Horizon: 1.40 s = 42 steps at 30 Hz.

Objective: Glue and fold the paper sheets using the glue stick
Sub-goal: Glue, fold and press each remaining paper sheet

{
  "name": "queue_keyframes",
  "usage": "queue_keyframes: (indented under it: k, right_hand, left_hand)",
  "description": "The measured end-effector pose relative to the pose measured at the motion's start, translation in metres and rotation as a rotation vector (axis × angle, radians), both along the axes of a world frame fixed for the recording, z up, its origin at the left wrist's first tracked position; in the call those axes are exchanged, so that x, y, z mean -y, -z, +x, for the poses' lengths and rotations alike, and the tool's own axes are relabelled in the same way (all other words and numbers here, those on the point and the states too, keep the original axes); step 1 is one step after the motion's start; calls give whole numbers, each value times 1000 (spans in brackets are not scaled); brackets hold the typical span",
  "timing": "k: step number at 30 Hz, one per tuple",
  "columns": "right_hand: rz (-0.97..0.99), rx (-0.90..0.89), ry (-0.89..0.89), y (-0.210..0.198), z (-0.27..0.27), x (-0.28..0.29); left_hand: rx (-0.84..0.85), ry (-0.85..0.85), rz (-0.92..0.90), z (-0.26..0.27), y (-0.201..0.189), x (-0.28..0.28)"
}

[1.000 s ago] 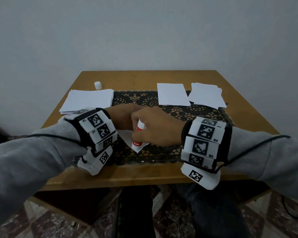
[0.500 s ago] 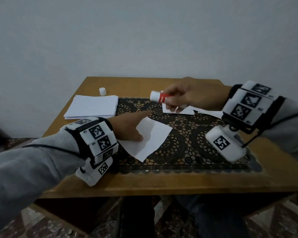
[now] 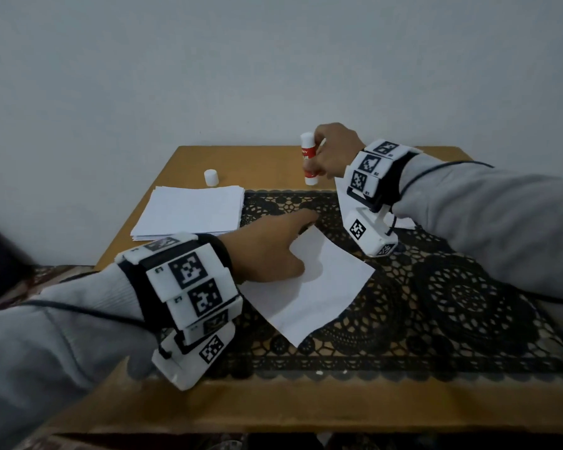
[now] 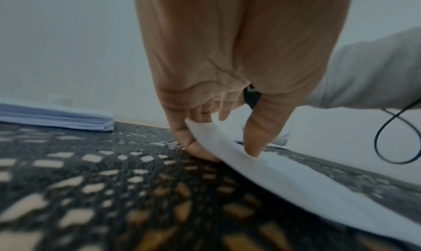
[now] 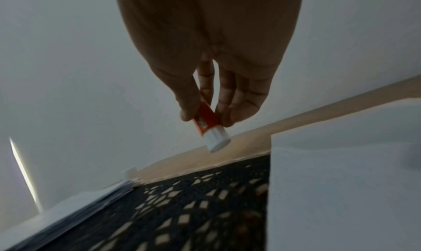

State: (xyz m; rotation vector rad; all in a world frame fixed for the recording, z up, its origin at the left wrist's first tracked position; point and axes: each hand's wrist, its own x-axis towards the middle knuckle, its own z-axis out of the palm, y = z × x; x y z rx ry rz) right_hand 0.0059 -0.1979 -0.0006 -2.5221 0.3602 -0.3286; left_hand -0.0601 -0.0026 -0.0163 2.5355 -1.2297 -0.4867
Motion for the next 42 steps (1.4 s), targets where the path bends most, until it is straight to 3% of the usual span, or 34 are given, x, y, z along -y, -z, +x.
queue_keyframes:
  k: [5,9,13,18,23,30,42]
  right_hand:
    - [-46,-58,18,2,14,-4]
    - [-31,-109,-7,-1,14,-3]
    - [-48,-148,1,-7,7,1]
    - [-227,-188,-2,-20,-29,31]
    - [-503,-347,-26,-26,-83,79]
    - [-572,-415,-20,-12,-137,114]
    - [-598,-565,-23,0,-146,120]
  left_hand:
    - [-11,-107,-105,17,-5,9]
    - [-74,-77,-55,20,-8,10]
    - [-3,3,-34,11,-9,10]
    - [102,139,-20,-7,-11,18]
    - [158,193,19,-22,-9,34]
    - [200,110,79,-35,-8,39]
    - [237,75,95,-39,-3,8]
